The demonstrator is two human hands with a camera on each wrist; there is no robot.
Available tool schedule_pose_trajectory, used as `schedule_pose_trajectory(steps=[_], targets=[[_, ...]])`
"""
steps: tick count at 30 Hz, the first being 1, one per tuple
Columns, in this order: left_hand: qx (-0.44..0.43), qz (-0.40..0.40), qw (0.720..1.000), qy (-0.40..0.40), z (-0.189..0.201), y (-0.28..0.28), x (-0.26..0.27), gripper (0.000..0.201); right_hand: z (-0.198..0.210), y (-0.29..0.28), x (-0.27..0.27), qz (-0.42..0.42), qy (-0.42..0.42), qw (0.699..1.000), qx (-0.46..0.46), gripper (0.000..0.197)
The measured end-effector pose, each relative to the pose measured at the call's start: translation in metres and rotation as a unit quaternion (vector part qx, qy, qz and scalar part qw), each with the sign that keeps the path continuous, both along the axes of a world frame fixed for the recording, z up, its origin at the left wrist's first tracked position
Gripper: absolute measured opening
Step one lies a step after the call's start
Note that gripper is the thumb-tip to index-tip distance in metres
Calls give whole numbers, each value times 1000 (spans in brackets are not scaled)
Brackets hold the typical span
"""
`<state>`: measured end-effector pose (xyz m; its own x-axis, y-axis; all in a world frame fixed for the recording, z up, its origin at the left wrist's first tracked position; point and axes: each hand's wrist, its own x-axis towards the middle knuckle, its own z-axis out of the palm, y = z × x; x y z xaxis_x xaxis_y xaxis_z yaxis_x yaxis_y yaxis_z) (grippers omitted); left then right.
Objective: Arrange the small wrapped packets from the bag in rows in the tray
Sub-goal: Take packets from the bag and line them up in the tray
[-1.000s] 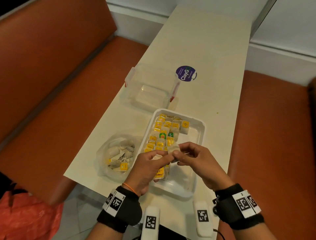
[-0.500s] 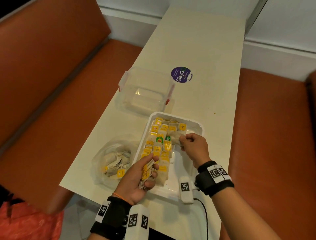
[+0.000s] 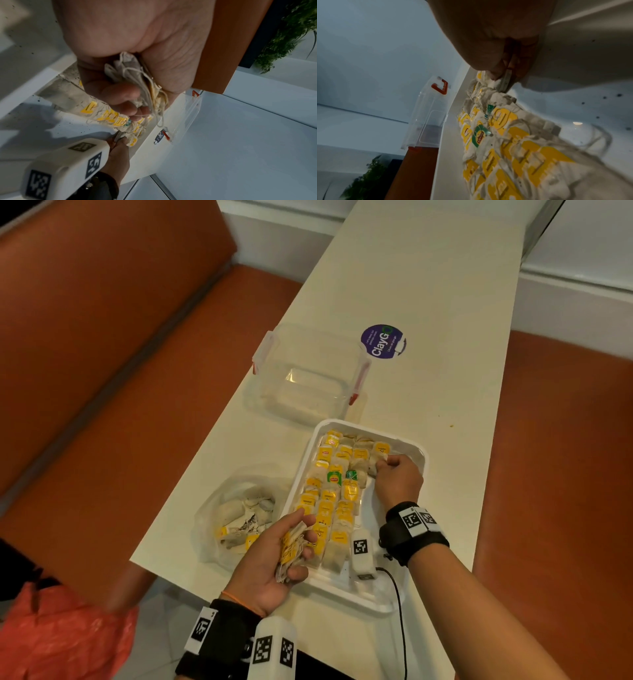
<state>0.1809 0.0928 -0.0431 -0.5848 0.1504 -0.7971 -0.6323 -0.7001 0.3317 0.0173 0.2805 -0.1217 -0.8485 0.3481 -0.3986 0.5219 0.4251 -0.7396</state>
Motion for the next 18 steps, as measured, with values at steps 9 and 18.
schedule_pose_trajectory(steps=[9,18], targets=[[-3,0,1000,7,-2,-4,5,22,7,-7,12,4,87,994,72,37],[15,0,1000,14,3,-6,3,24,0,-8,14,69,51,993,75,12]])
